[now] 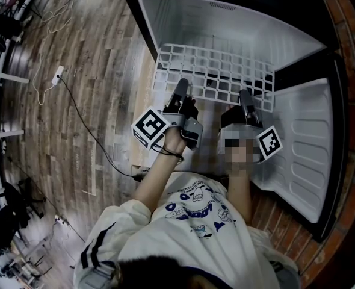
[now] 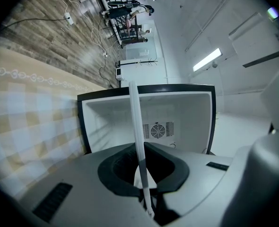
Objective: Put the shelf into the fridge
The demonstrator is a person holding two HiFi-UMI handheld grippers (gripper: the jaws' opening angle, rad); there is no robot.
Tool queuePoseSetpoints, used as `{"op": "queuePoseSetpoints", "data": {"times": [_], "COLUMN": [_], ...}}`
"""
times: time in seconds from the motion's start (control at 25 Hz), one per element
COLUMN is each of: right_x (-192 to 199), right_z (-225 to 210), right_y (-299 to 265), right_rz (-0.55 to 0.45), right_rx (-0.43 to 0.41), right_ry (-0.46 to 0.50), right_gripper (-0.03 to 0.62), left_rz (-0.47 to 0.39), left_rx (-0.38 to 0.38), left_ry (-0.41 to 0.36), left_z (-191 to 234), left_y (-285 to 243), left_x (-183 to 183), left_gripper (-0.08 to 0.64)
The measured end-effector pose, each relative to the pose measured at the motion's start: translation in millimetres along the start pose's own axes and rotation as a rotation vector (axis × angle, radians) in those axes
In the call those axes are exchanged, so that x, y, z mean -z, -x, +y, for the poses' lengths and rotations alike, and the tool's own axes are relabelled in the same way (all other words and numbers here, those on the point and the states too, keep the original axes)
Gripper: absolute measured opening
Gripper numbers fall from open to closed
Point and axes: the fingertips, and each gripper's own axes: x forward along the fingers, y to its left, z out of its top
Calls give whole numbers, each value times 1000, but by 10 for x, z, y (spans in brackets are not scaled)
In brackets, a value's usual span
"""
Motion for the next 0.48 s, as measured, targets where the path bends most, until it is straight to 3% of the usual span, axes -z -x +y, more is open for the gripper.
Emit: {"op": "queuePoseSetpoints", "data": {"times": [0.24, 0.48], "right_x": [-220, -617], "right_z": [-19, -50], "right_y": [67, 164], "right_rz": [-69, -174], "right_rx": [40, 77], "right_ry": [76, 70], "right_gripper": [51, 51], "left_rz": [7, 7], "left_rx": [-5, -3], "left_ry": [10, 10], "left_z": [22, 14], "left_y": [-4, -3], "left_x": [14, 10], "left_gripper": [38, 38]}}
